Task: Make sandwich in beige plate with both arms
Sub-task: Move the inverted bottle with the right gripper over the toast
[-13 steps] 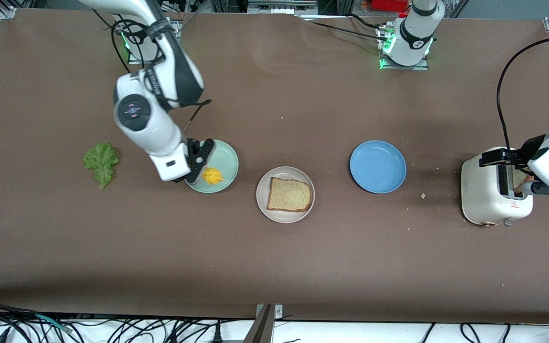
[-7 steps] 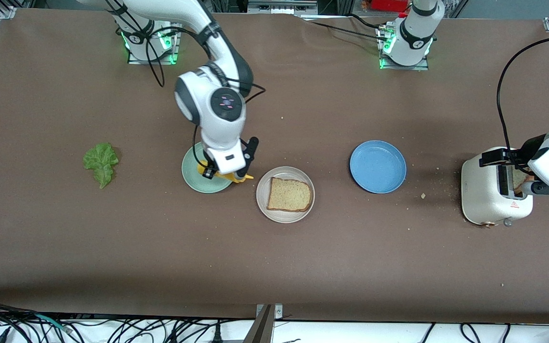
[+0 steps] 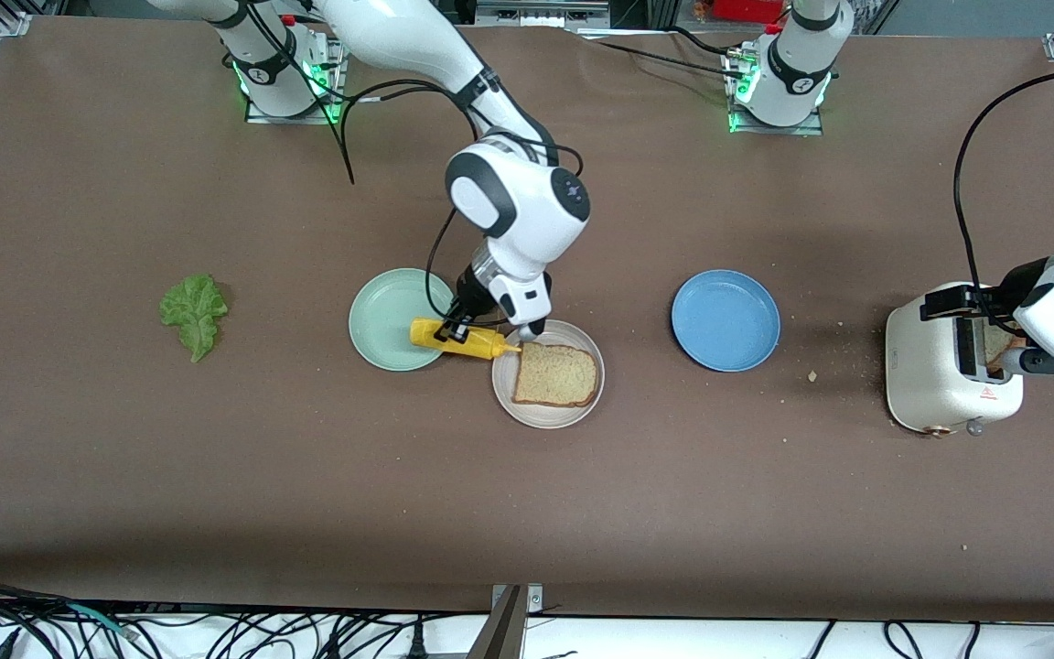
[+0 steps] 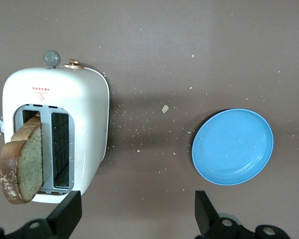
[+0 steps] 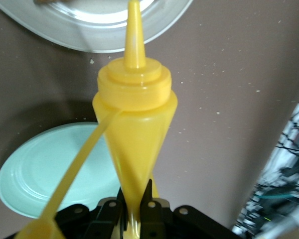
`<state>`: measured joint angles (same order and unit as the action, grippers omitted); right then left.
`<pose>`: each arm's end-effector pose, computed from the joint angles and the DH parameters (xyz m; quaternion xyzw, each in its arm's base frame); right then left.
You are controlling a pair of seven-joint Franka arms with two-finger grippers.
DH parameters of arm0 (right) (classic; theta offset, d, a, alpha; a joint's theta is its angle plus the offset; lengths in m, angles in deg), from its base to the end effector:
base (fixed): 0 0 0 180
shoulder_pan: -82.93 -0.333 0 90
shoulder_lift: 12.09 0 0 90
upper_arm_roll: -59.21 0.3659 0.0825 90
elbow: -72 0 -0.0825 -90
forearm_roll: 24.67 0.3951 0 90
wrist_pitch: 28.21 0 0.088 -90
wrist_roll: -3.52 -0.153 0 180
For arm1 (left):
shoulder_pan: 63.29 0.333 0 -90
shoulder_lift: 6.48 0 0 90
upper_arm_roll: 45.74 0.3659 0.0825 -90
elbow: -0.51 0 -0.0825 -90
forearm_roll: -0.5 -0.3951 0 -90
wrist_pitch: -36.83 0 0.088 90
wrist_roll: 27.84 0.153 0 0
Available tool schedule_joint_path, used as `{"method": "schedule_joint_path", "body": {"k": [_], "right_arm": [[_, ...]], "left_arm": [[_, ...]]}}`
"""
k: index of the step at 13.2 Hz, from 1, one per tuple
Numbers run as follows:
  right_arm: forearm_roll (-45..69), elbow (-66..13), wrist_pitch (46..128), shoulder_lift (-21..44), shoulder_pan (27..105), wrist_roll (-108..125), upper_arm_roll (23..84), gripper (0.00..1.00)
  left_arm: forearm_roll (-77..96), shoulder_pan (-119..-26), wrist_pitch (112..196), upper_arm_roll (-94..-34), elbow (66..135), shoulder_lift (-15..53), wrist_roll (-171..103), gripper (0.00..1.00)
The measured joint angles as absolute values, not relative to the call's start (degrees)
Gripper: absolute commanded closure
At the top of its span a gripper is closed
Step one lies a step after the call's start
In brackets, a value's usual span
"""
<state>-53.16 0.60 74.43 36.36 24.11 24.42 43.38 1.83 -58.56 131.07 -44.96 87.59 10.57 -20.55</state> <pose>0.5660 0.5144 0.2595 0.7258 0.5876 -0.0628 0.3522 0.6473 0.0581 0.4764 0.9961 -0.0137 -0.0846 0.0190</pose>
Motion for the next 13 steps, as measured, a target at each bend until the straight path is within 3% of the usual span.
{"method": "schedule_joint_path", "body": {"k": [3, 9, 13], "right_arm": [[-58.63, 0.71, 72.64, 38.75, 20.7, 19.45, 43.26, 1.0], [-59.06, 1.02, 72.23, 40.31, 20.81, 19.23, 41.88, 1.0], [-51.87, 3.21, 71.4, 37.52, 23.83, 23.87, 40.01, 1.0]], "left_arm": [[1.83, -58.56, 131.06, -44.96, 87.6, 10.57, -20.55, 0.0], [1.83, -58.55, 131.07, -44.95, 87.6, 10.57, -20.56, 0.0], [1.83, -58.55, 131.06, -44.95, 87.6, 10.56, -20.56, 0.0]]}}
